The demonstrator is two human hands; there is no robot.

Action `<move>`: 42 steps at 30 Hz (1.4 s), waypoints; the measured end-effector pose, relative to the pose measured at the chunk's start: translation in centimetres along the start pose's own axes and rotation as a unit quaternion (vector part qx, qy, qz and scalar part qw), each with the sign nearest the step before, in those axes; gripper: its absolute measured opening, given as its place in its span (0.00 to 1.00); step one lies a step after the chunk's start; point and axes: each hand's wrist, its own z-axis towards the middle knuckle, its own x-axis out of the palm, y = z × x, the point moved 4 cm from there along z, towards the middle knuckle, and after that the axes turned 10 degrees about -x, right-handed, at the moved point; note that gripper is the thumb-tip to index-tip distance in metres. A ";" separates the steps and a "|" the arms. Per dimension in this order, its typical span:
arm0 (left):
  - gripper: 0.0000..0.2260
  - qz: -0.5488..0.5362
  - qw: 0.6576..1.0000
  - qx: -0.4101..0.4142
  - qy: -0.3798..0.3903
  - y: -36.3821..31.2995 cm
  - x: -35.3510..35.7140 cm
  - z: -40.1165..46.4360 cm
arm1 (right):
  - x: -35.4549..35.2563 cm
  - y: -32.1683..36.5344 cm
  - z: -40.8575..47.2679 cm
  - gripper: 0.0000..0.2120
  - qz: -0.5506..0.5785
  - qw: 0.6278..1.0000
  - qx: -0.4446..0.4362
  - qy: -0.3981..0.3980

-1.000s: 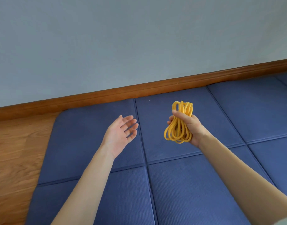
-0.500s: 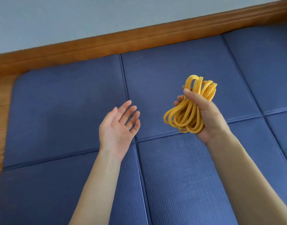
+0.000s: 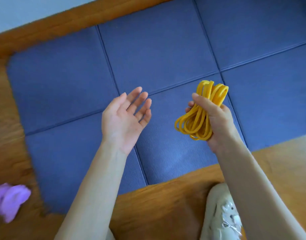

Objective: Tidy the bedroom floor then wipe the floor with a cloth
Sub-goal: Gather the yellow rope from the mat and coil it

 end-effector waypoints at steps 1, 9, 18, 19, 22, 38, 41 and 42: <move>0.14 -0.004 1.000 -0.002 0.001 -0.2 1.0 -1.7 | -0.7 1.6 -1.6 0.03 -0.013 1.000 0.006 -0.002; 0.13 0.054 0.998 -0.019 0.004 -4.4 11.2 -16.9 | -0.4 19.0 -12.5 0.05 -0.047 0.998 -0.037 0.006; 0.11 0.130 0.990 0.014 0.060 -14.1 24.7 -36.5 | 4.5 38.8 -27.0 0.04 0.068 0.996 -0.051 -0.027; 0.11 0.130 0.989 0.021 0.074 -15.2 26.5 -38.9 | 4.7 41.0 -29.1 0.04 0.074 0.995 -0.053 -0.028; 0.11 0.148 0.981 0.041 0.120 -18.4 31.7 -45.7 | 4.8 47.1 -34.7 0.03 0.076 0.993 -0.077 -0.039; 0.11 0.413 0.837 0.032 0.359 -17.3 49.2 -70.9 | -3.0 65.4 -57.4 0.06 0.171 0.922 -0.249 -0.240; 0.12 0.382 0.834 0.026 0.397 -14.4 53.1 -74.1 | -7.3 67.9 -60.1 0.07 0.198 0.911 -0.270 -0.240; 0.12 0.380 0.828 0.025 0.410 -13.0 54.4 -75.1 | -9.0 68.7 -60.9 0.07 0.202 0.909 -0.273 -0.240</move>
